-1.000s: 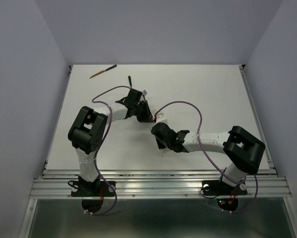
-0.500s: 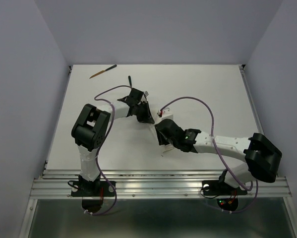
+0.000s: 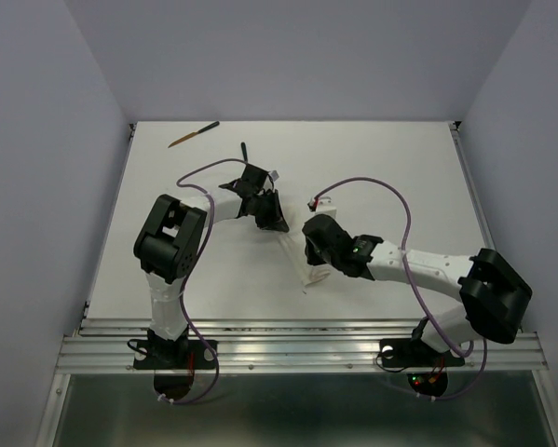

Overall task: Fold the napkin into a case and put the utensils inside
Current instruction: Smooth out the smaller rectangle-folded napkin at the center of the board.

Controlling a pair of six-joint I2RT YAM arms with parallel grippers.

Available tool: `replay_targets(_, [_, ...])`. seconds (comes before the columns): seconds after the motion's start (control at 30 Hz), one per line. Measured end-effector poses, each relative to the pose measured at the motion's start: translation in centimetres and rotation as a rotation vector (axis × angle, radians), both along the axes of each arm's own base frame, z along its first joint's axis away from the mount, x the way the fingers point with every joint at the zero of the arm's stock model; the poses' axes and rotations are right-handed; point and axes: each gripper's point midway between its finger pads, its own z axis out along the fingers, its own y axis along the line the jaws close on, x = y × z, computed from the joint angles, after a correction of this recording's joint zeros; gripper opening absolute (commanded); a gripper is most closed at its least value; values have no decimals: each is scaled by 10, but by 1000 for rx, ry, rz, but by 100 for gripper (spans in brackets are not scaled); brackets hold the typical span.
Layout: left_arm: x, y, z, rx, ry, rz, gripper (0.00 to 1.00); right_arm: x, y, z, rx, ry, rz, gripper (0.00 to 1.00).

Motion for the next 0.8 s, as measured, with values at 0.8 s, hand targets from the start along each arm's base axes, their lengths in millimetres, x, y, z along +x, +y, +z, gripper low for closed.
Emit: replay_targets(0.8, [-4,3,34,-15,-39,-3,10,-26,23,-67,-16,199,123,14])
